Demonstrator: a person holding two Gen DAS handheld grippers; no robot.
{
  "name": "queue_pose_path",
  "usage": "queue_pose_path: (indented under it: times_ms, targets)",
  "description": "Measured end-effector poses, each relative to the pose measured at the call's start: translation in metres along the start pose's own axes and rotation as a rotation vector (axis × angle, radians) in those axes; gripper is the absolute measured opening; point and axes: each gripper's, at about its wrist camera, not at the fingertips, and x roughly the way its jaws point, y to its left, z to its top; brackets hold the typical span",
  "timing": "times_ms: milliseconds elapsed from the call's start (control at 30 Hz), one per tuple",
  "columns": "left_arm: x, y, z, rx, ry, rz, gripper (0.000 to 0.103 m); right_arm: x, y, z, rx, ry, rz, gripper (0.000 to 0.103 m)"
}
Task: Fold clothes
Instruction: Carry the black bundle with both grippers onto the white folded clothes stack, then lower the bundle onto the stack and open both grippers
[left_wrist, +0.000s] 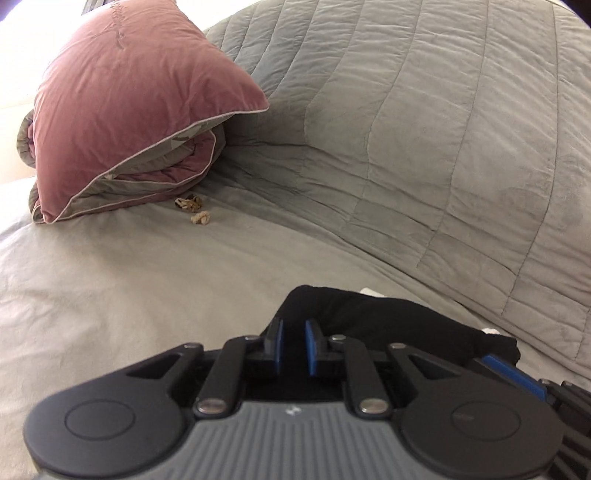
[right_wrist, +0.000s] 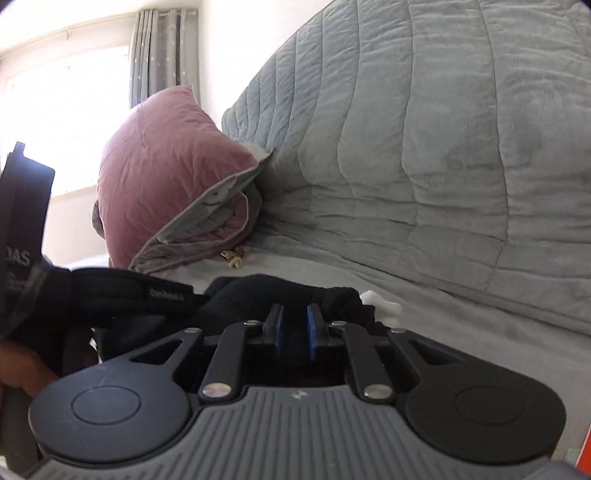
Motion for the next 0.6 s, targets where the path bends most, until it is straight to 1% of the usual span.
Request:
queue_pose_path:
  times_ms: [67, 133, 233, 267, 367, 433, 500, 600]
  targets:
    - [-0.002, 0.004, -0.004, -0.034, -0.015, 0.009, 0.014, -0.003, 0.002, 0.002, -0.001, -0.002, 0.001, 0.012]
    - [-0.008, 0.006, -0.002, -0.075, -0.023, 0.013, 0.014, -0.006, 0.001, 0.006, 0.031, -0.002, 0.015, 0.012]
    - [-0.026, 0.005, 0.003, -0.083, -0.028, 0.032, 0.014, -0.013, -0.003, 0.014, 0.074, 0.004, 0.040, 0.017]
    - [-0.034, 0.004, 0.004, -0.080, -0.027, 0.041, 0.015, -0.016, -0.004, 0.017, 0.081, 0.010, 0.047, 0.023]
    - [-0.063, 0.000, 0.007, -0.087, -0.010, 0.070, 0.020, -0.028, -0.005, 0.028, 0.088, 0.028, 0.060, 0.031]
    - [-0.088, -0.004, 0.008, -0.093, 0.010, 0.099, 0.020, -0.041, -0.007, 0.038, 0.095, 0.042, 0.069, 0.034]
    - [-0.113, -0.010, 0.007, -0.096, 0.037, 0.131, 0.022, -0.056, -0.008, 0.049, 0.109, 0.060, 0.084, 0.036]
    - [-0.151, -0.018, 0.006, -0.094, 0.069, 0.180, 0.027, -0.080, -0.006, 0.063, 0.115, 0.084, 0.113, 0.042]
